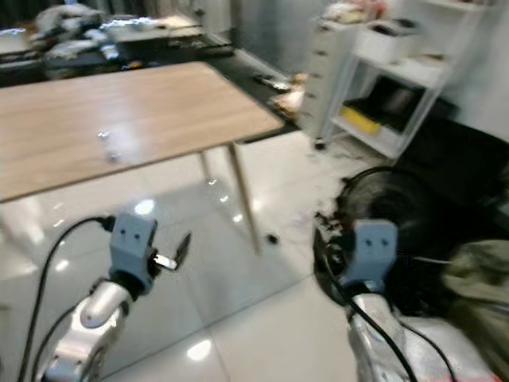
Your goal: Setting the table
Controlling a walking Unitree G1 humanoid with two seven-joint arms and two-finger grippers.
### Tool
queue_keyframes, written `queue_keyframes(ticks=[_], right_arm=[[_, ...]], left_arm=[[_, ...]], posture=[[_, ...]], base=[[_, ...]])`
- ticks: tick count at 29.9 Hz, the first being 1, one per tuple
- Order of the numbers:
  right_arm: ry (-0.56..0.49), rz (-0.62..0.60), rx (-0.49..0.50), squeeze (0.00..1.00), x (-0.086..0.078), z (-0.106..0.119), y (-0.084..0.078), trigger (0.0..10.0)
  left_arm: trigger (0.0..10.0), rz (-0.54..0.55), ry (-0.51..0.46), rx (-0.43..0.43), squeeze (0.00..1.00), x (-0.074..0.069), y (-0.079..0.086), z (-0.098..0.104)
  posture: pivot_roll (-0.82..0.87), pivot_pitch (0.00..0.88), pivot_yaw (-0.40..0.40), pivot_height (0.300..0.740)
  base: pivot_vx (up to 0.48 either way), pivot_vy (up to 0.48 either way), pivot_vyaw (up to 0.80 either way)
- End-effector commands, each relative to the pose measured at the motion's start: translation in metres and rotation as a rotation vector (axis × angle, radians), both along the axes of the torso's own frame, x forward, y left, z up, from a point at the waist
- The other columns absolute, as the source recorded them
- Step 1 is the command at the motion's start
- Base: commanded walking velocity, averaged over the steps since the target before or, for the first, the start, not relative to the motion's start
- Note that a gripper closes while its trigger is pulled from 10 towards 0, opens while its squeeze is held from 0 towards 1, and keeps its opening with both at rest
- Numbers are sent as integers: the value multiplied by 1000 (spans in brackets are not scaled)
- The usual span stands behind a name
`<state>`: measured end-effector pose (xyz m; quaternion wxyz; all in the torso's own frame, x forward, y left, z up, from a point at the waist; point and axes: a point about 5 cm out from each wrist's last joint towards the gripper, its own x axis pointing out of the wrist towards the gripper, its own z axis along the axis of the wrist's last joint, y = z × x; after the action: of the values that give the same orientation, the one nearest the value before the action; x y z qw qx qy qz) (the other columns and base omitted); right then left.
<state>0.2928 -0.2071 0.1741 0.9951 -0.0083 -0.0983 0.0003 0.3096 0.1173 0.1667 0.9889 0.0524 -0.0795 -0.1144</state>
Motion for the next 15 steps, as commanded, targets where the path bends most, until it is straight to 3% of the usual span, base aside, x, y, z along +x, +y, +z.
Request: queue_keyframes(ticks=[1, 12, 15], right_arm=[[11, -29, 13, 0, -3, -3, -8, 10000], [5, -73, 50, 0, -1, -1, -14, 10000], [3, -57, 18, 0, -1, 1, -14, 10000]], left_arm=[[10000, -14, 14, 11, 0, -2, -5, -4], [10000, -10, 15, 10, 0, -2, -4, -3], [10000, -13, 13, 10, 0, -1, -4, -1]], posture=[[-1, 105, 72, 740], [0, 105, 75, 740], [1, 105, 76, 740]], base=[[480, 0, 0], [480, 0, 0], [480, 0, 0]])
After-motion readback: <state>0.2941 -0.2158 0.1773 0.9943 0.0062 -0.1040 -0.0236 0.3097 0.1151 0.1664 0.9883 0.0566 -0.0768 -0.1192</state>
